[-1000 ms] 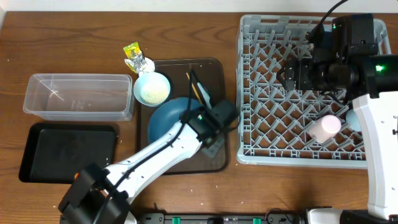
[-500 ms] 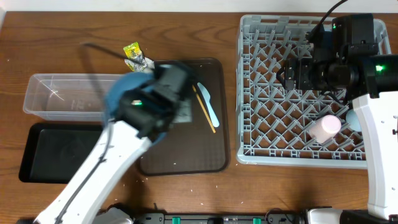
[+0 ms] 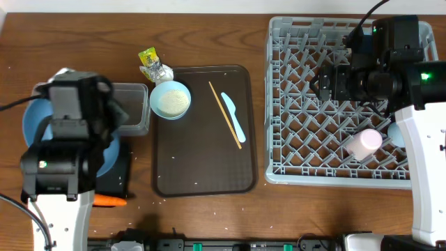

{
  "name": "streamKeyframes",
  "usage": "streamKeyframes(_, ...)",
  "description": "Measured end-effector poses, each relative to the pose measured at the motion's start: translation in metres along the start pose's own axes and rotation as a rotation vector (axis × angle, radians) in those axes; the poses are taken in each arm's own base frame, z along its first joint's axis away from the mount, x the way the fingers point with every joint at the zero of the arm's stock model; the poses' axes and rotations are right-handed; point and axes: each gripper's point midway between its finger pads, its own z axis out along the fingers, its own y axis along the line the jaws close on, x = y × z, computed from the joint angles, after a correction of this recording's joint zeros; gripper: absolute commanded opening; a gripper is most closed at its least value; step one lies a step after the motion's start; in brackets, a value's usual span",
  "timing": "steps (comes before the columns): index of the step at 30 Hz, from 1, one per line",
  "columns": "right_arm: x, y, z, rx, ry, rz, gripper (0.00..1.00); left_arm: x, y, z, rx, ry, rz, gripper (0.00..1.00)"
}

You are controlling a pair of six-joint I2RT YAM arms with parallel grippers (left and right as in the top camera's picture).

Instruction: Sort waste into correct bins and load items into the dishwasher rack

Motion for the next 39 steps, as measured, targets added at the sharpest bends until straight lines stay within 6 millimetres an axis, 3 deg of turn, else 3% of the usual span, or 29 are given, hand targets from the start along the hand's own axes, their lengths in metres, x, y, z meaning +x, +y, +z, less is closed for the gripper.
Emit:
streamKeyframes(6, 0.0, 0.0, 0.0, 0.0, 0.001, 0.0, 0.91, 0.001, 0.018, 0.037, 0.075, 0.038, -0.07, 0.07)
streamKeyframes(9, 0.0, 0.0, 0.0, 0.0, 0.0, 0.0, 0.91, -0.002, 0.026, 0.043, 0.12, 0.031, -0.106, 0.06)
streamKeyframes(14, 0.0, 0.0, 0.0, 0.0, -0.001, 0.0, 0.92, -0.013, 0.029, 0.032, 0.252, -0.032, -0.074, 0.06)
streamKeyframes(21, -0.001, 0.0, 0.0, 0.0, -0.003, -0.001, 0.92, -0.013, 0.023, 0.007, 0.373, -0.089, 0.09, 0.06)
streamKeyframes(26, -0.002, 0.0, 0.0, -0.001, -0.009, -0.002, 0.92, -0.008, 0.021, 0.003, 0.391, -0.097, 0.165, 0.06)
streamKeyframes(34, -0.004, 0.001, 0.0, -0.002, -0.016, -0.003, 0.92, -0.011, 0.03, 0.003, 0.358, -0.107, 0.108, 0.06)
streamKeyframes(39, -0.004, 0.0, 0.0, -0.002, -0.014, -0.003, 0.93, -0.018, 0.025, -0.013, 0.384, -0.168, 0.094, 0.06)
